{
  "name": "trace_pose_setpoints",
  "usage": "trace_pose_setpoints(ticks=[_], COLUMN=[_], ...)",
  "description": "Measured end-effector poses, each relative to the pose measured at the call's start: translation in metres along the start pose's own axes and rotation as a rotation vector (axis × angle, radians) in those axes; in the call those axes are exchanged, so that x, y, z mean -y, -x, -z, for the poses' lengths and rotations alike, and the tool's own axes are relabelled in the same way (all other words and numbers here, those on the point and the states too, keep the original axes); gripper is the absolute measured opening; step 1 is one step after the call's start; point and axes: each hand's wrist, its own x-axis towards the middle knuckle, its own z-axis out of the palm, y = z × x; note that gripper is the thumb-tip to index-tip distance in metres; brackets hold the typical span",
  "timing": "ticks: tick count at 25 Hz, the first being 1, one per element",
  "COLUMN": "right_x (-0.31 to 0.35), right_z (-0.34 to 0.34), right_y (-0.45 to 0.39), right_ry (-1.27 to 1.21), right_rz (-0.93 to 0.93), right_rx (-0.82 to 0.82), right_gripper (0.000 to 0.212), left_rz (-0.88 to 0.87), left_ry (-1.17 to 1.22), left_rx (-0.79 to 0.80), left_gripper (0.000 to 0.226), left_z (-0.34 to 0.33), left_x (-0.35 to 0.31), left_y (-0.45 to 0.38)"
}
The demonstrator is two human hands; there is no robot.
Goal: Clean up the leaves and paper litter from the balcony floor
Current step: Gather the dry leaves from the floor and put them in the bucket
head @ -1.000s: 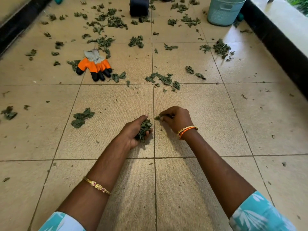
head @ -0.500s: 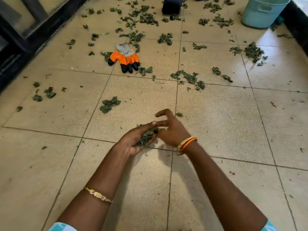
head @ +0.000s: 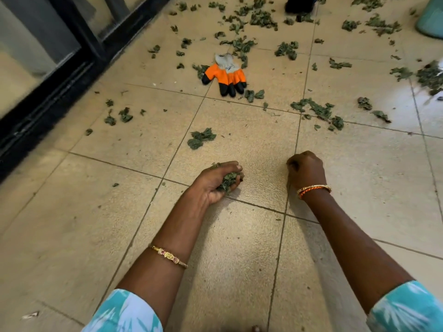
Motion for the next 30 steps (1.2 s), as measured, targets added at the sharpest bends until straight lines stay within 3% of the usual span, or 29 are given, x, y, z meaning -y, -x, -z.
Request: trace_pose_setpoints(ticks=[2, 4, 6, 8, 10, 13, 16, 18, 21, 23, 26, 28, 30], right_x=[0.010, 0.028, 0.052, 0.076, 0.102, 0.127, 0.139, 0.143, 0.156, 0.170, 0.177, 0.171, 0.165], right_z=[0.004, 0.013, 0.020, 0.017, 0.010, -0.009, -0.024, -0.038, -0.062, -0.082, -0.114, -0.131, -0.135], right_y=[-0.005, -0.007, -0.007, -0.007, -0.007, -0.014, -0.029, -0.045, -0.063, -0.066, -0.061, -0.056, -0.052], right_ry=[-0.079, -0.471, -0.974, -1.159, -1.078, -0.756, -0.761, -0.629, -0.222, -0.032, -0.032, -0.105, -0.108], right_rz=[-0.091, -0.269, -0.352, -0.329, -0.262, -0.053, -0.028, 0.005, 0.246, 0.347, 0.436, 0.481, 0.540], right_rx=[0.017, 0.057, 0.220, 0.422, 0.478, 0.443, 0.479, 0.375, 0.348, 0.389, 0.364, 0.225, 0.107], right_gripper=[0.018, 0.016, 0.014, 0.016, 0.023, 0.033, 0.016, 0.012, 0.056, 0.071, 0.049, 0.032, 0.030], left_rz=[-0.013, -0.016, -0.043, -0.079, -0.081, -0.094, -0.097, -0.106, -0.129, -0.125, -0.129, -0.134, -0.135], left_ry=[-0.028, -0.035, -0.060, -0.070, -0.061, -0.010, 0.046, 0.060, 0.061, 0.060, 0.086, 0.101, 0.088], left_rx=[-0.025, -0.030, -0.011, 0.020, 0.047, 0.068, -0.049, -0.123, -0.169, -0.186, -0.217, -0.243, -0.240], left_gripper=[0.011, 0.008, 0.007, 0.017, 0.033, 0.042, 0.024, 0.010, 0.003, 0.005, 0.005, 0.005, 0.005], left_z=[0.007, 0.012, 0.018, 0.023, 0.027, 0.038, 0.061, 0.077, 0.096, 0.104, 0.111, 0.116, 0.122], left_x=[-0.002, -0.005, -0.008, -0.011, -0.013, -0.018, -0.027, -0.033, -0.041, -0.044, -0.046, -0.049, -0.050], left_y=[0.000, -0.002, -0.004, -0.008, -0.011, -0.016, -0.021, -0.021, -0.021, -0.022, -0.021, -0.022, -0.024])
